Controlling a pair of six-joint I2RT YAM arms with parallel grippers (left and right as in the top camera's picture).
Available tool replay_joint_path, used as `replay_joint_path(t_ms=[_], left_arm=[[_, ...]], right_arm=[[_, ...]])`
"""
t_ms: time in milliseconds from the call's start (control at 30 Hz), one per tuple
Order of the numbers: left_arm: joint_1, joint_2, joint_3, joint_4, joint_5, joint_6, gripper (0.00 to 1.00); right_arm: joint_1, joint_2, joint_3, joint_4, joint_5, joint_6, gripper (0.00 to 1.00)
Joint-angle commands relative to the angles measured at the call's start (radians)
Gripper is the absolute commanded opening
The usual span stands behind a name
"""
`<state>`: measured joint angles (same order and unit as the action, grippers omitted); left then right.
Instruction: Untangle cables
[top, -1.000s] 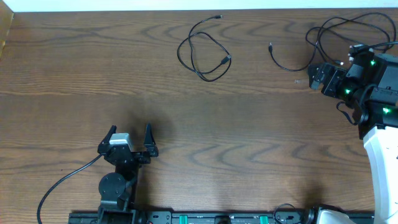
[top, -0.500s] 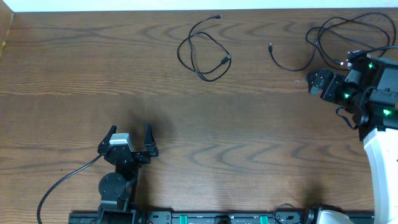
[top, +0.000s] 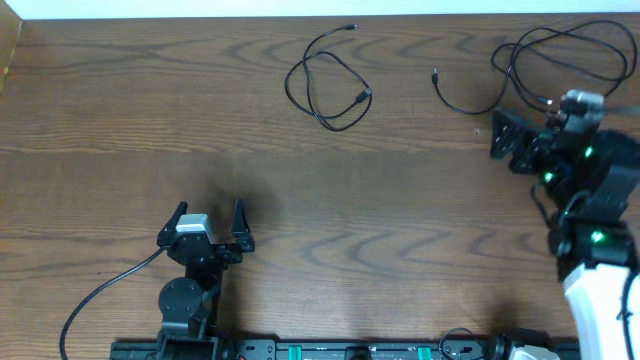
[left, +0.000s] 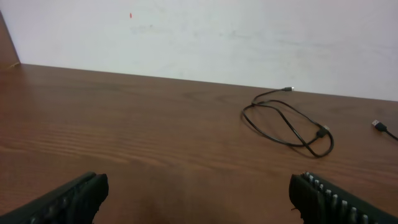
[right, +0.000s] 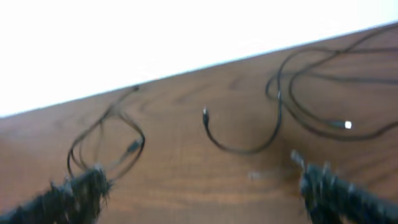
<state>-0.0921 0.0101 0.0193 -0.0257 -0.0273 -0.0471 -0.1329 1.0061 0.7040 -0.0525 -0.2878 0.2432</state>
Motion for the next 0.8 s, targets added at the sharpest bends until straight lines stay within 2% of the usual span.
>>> replay_joint_path(t_ms=[0,200,500,767], left_arm=[[0.004,-0.006,-0.015,-0.045,-0.01,0.017,0.98],[0.004,-0.006,-0.015,-0.045,-0.01,0.017,0.98],[0.004,-0.006,-0.015,-0.045,-0.01,0.017,0.98],[0.004,-0.006,-0.015,-0.045,-0.01,0.017,0.98]], right_arm=[[0.01,-0.067,-0.14,0.137,0.037,0.012,0.99],[0.01,-0.179,-0.41,0.462,0.08,0.056,0.99],[0.01,-0.317,-0.689,0.668,0.126,0.055,0.99],[0.01,-0.4,-0.699,0.543,0.136,-0.012,0.99]])
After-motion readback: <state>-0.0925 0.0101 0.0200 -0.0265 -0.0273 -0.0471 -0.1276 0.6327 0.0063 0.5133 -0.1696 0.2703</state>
